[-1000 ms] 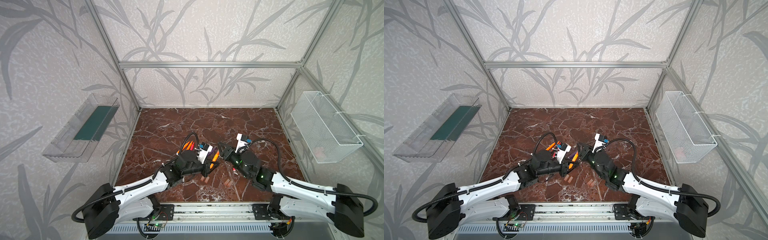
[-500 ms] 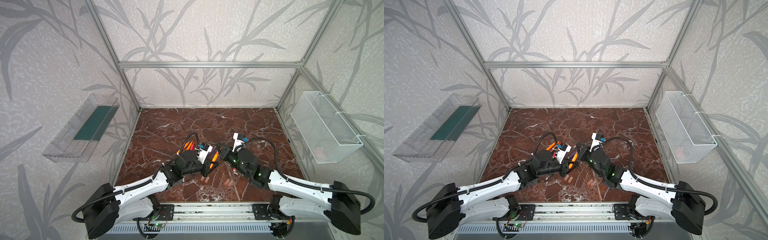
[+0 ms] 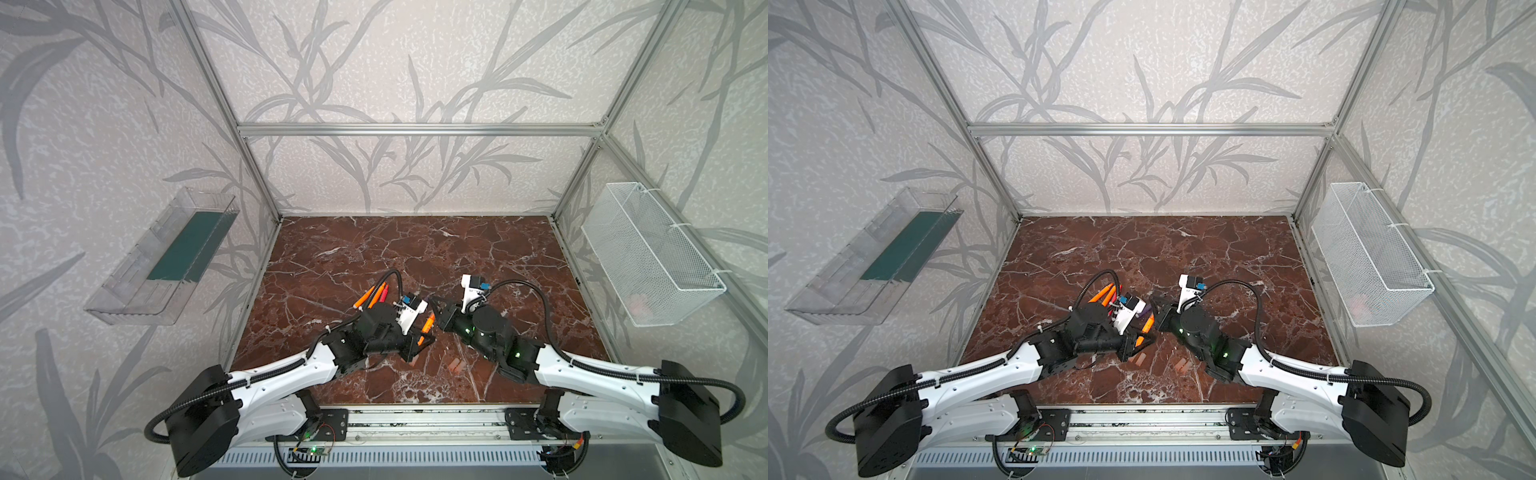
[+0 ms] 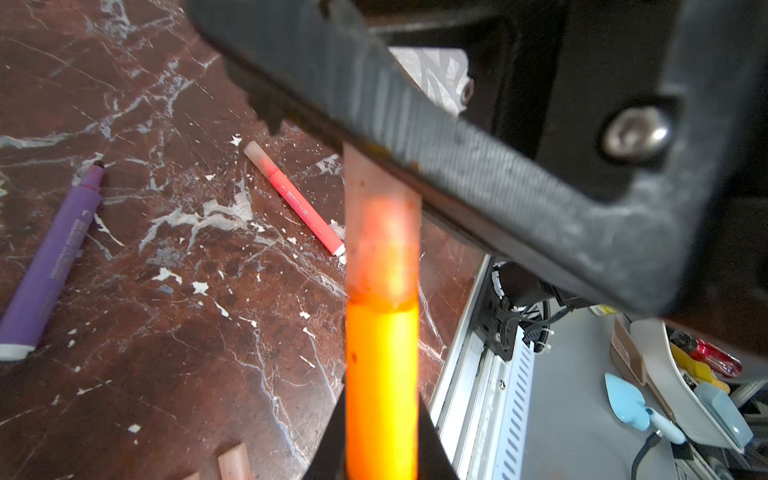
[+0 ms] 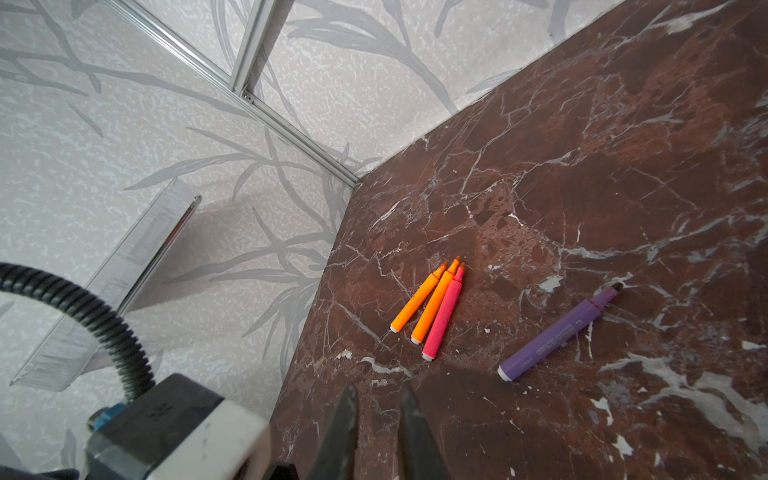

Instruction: Insert the pens into the pen caps

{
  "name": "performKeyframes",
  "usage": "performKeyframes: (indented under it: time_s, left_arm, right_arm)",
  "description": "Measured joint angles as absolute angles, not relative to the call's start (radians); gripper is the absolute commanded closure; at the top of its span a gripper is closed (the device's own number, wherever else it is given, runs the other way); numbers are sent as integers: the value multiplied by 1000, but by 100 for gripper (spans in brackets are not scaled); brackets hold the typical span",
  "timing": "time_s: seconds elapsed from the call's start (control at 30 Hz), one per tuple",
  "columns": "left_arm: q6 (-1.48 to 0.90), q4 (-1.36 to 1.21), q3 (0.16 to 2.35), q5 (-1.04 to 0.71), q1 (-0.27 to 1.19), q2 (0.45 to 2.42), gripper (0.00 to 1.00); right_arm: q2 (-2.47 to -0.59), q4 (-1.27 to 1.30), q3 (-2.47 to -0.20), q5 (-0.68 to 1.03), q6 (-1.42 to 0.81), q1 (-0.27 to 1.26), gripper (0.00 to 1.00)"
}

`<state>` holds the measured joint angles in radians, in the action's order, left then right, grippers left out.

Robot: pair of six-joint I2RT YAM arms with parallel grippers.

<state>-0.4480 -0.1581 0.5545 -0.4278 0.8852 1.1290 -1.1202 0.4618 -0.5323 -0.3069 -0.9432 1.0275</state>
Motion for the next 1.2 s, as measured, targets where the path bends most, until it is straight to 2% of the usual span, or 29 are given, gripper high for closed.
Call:
performKeyframes:
  time_s: [0.33,0.5,0.67,0.9,1.03,1.2]
  left_arm:
    - [-408,-75,543,-518,894,1117,100]
    - [-377,-20,534,-495,903,1088,100]
    - [-347,41,527,-487,911,1072,100]
    - [-322,108,524,-387,922,1057,100]
    - [-314,125,556,-353,923,1055,100]
    - [-321,149,670,-389,913,1120,100]
  right_arm:
    - [-1081,595,-399,-449,-967,1158,100]
    - [-1113,618,-393,-511,-1014,1211,100]
    - [-1170,632,-399,-647,-1066,1298,100]
    - [-1281,648,-445,-710,-1124,1317,100]
    - [-1296,741,-449,-741,-1043,1317,100]
    - [-1248,850,-443,-760,-861,1307,100]
